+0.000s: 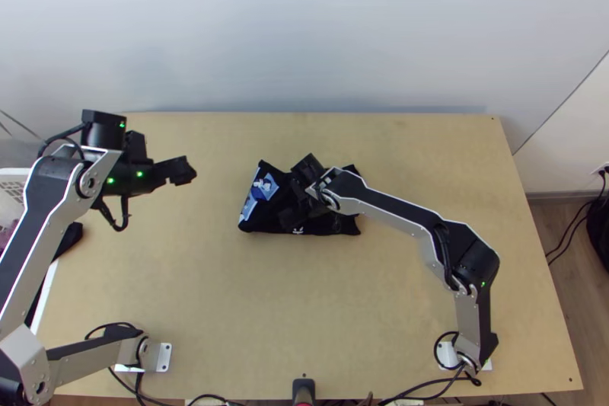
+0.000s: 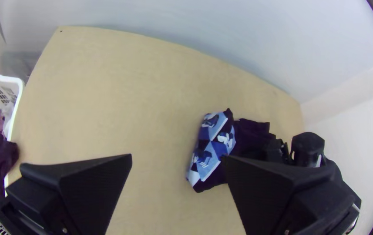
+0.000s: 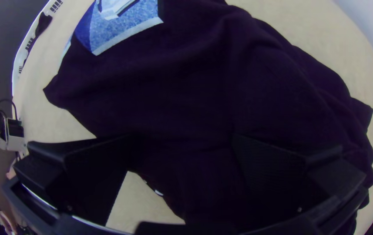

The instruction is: Fold the t-shirt

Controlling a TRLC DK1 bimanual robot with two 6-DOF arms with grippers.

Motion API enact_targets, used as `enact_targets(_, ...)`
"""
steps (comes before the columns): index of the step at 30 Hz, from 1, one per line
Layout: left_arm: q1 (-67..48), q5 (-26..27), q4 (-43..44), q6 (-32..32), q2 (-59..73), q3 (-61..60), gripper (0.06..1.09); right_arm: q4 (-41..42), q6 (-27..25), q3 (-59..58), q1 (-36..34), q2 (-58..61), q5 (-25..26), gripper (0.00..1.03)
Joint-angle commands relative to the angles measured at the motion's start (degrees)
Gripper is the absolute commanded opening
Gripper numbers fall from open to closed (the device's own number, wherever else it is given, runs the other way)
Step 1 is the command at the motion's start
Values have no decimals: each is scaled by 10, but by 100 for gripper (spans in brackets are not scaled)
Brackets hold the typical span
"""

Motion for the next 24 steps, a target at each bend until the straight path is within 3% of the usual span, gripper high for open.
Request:
enact_targets(1,30,0,0,10,-25,-40,105,26,-15,-43,-2,-1,38,99)
enact_targets(12,47,0,4,12,-34,-55,105,29,-7,-95,-125,-42,39,99)
enact_targets(24,46,0,13,11,-41,-77,105,60,-18,-177,-393,-117,30,99)
